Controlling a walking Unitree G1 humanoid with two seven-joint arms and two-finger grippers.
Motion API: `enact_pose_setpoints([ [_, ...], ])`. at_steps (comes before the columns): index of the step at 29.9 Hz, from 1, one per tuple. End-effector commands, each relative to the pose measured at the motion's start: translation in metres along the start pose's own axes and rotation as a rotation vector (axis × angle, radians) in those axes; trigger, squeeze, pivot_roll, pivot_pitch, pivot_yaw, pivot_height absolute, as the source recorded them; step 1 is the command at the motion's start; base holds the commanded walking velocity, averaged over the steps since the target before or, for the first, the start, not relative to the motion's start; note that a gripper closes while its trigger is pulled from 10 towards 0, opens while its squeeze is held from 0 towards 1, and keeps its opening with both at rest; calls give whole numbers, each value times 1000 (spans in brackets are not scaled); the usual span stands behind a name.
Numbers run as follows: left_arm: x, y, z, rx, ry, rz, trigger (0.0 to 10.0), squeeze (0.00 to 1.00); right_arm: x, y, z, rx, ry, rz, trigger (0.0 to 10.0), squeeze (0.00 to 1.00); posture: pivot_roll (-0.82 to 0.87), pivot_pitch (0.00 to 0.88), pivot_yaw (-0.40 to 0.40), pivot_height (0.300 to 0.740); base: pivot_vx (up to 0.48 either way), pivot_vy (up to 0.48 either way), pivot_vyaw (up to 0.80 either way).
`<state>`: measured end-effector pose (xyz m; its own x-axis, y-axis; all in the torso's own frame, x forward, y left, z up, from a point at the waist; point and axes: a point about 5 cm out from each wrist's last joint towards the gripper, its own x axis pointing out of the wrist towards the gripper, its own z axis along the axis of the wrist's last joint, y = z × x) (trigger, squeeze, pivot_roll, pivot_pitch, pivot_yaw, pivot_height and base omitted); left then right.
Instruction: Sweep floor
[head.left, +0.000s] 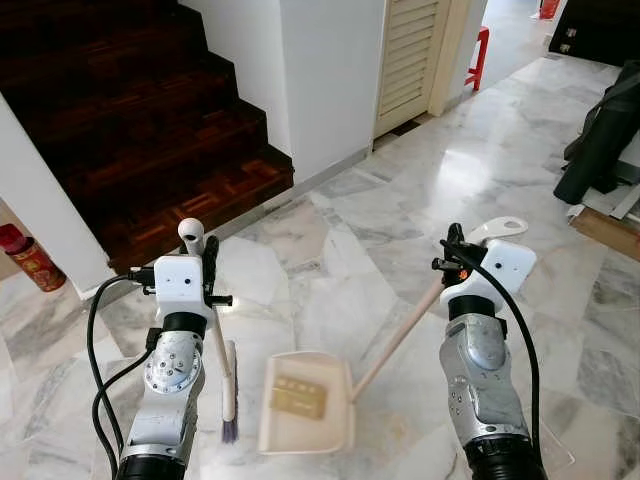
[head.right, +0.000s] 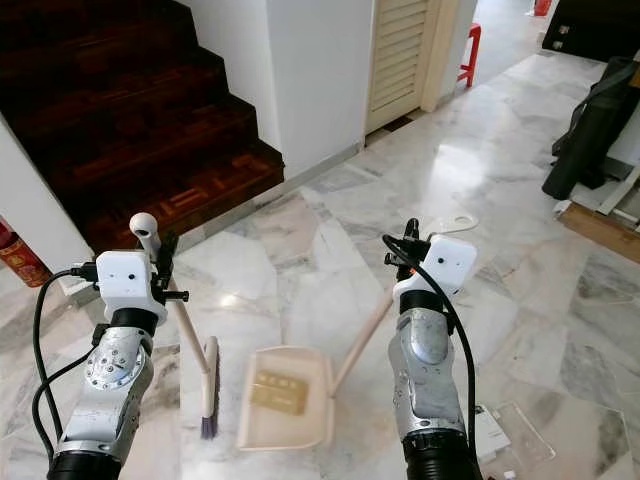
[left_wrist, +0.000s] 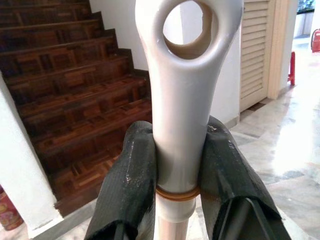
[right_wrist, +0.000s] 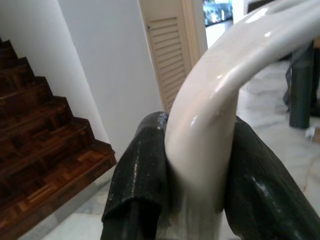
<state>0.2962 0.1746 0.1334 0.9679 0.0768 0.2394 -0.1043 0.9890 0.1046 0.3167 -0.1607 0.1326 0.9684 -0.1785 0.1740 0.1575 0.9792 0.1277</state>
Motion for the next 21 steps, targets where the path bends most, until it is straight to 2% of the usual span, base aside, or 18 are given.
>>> enact_pose_setpoints([
  [1, 2, 1, 12, 8, -54, -2, 10000, 0, 1, 6, 14, 16, -72, 16, 10000, 0, 72, 74, 50, 740, 0, 0, 0],
  [4, 2, 1, 13, 10, -55, -1, 10000, 0, 1, 7, 14, 21, -70, 17, 10000, 0, 73, 75, 49, 740, 0, 0, 0],
  [5, 1, 1, 13, 11, -54, 0, 10000, 0, 2, 6, 11, 100, -35, -12, 10000, 0, 75, 78, 48, 740, 0, 0, 0],
  [7, 1, 1, 13, 11, -54, 2, 10000, 0, 2, 3, 8, 162, -6, -43, 10000, 0, 76, 77, 47, 740, 0, 0, 0],
  [10, 1, 1, 13, 12, -52, 2, 10000, 0, 1, 5, 7, 132, -9, -21, 10000, 0, 76, 78, 49, 740, 0, 0, 0],
  [21, 1, 1, 12, 11, -47, -4, 10000, 0, 0, 5, 6, 127, -5, -18, 10000, 0, 73, 81, 52, 740, 0, 0, 0],
])
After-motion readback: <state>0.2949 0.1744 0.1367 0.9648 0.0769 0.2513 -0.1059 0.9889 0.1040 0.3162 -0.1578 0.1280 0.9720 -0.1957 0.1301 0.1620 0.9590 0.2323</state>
